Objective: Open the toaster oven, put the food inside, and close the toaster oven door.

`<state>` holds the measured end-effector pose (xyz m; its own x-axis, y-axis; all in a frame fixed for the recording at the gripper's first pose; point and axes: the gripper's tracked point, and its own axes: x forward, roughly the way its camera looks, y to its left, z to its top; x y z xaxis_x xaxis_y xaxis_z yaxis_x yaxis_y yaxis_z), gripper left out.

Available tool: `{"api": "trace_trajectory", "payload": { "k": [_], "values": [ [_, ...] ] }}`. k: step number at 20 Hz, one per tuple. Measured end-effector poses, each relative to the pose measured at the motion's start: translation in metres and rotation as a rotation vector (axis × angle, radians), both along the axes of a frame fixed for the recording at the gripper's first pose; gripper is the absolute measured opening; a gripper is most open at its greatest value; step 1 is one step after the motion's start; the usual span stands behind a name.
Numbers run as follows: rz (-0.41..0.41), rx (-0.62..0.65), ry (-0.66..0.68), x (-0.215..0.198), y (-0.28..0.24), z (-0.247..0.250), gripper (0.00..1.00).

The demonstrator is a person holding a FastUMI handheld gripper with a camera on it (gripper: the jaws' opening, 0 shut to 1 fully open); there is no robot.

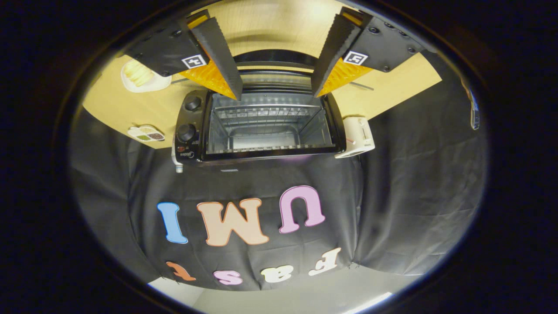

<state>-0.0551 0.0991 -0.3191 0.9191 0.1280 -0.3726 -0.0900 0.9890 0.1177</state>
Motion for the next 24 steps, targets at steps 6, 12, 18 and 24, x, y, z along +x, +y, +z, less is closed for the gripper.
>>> {"api": "trace_trajectory", "payload": {
  "k": [6, 12, 18, 24],
  "values": [
    [0.015, 0.004, 0.040, -0.009, 0.000, -0.013, 0.97],
    [0.018, 0.002, 0.088, -0.017, -0.001, -0.028, 0.97],
    [0.035, 0.002, 0.172, -0.026, -0.002, -0.045, 0.98],
    [0.042, -0.014, 0.216, -0.028, -0.001, -0.058, 0.98]
  ]
}}
